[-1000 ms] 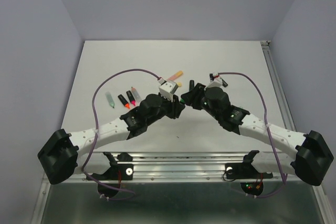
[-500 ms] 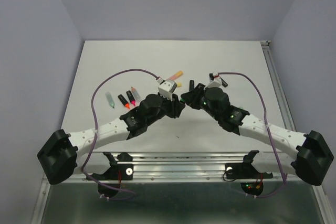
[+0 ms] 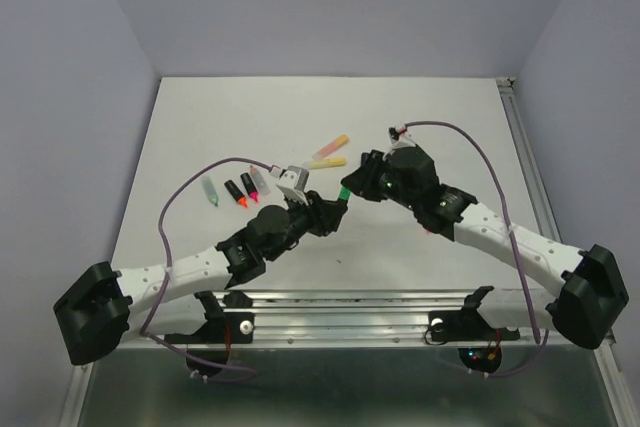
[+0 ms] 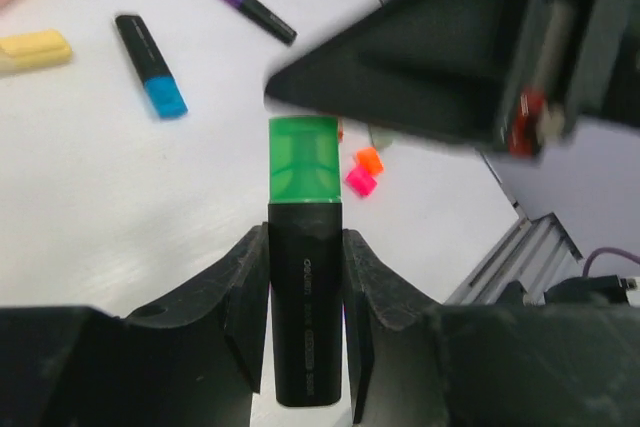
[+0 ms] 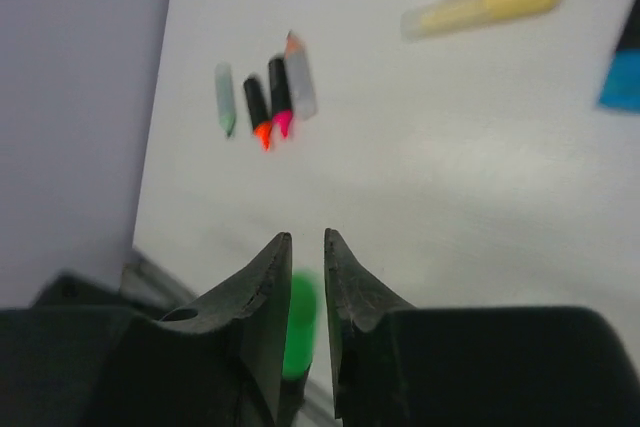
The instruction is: Open the pen caps
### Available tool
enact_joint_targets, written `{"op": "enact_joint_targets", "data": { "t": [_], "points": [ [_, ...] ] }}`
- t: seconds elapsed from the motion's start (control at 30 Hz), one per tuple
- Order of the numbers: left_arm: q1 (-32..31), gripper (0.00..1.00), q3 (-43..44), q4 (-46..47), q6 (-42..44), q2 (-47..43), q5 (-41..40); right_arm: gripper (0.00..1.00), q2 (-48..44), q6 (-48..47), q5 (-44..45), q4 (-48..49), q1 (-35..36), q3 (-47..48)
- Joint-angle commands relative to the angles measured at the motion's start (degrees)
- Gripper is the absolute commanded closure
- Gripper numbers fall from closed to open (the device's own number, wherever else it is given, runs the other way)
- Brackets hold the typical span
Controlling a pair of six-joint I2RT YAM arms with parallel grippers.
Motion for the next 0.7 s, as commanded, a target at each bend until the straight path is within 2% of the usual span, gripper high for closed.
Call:
{"op": "enact_joint_targets", "data": {
  "t": [0.0,0.2,0.33,0.43,0.47,0.5,0.6,0.63,0.67],
  "points": [
    [-8.56,1.0,-5.91,-14.39,-5.75,-1.67,5.48,0.99,2.24,-6.7,21.22,11.6,-14.82,11.77],
    [-13.4,1.0,-6.71,-16.24,-9.54,0.61,3.64,0.99,4.97,-6.62,17.62,10.37,-22.38,16.79],
    [-14.46,1.0,-5.66,-16.95,-11.03,-0.7,-0.67,0.99,4.71,-8.37,8.06,7.56,-23.27,16.72],
    [-14.46,1.0,-2.67,-16.77,-7.88,-2.28,-1.81,0.98,1.29,-8.47,-0.11,8.61,-23.27,11.54],
    [-14.46,1.0,-1.27,-16.77,-7.09,-2.55,-2.43,0.93,-0.37,-8.2,-2.49,8.53,-23.27,9.44],
    [-14.46,1.0,-0.56,-16.68,-6.3,-2.98,-2.69,0.78,-1.26,-8.12,-7.82,8.26,-23.27,8.28],
    [-14.46,1.0,1.81,-16.51,-3.48,-2.99,-5.32,0.51,-3.9,-6.36,-15.76,6.95,-23.27,3.46],
    [-14.46,1.0,2.6,-16.51,-2.78,-2.9,-5.94,0.38,-4.43,-6.01,-20.91,7.64,-23.18,2.13],
    [-14.46,1.0,3.91,-15.81,-1.55,-2.46,-7.6,0.34,-5.56,-4.61,-22.71,7.91,-23.1,-1.27]
  ]
}}
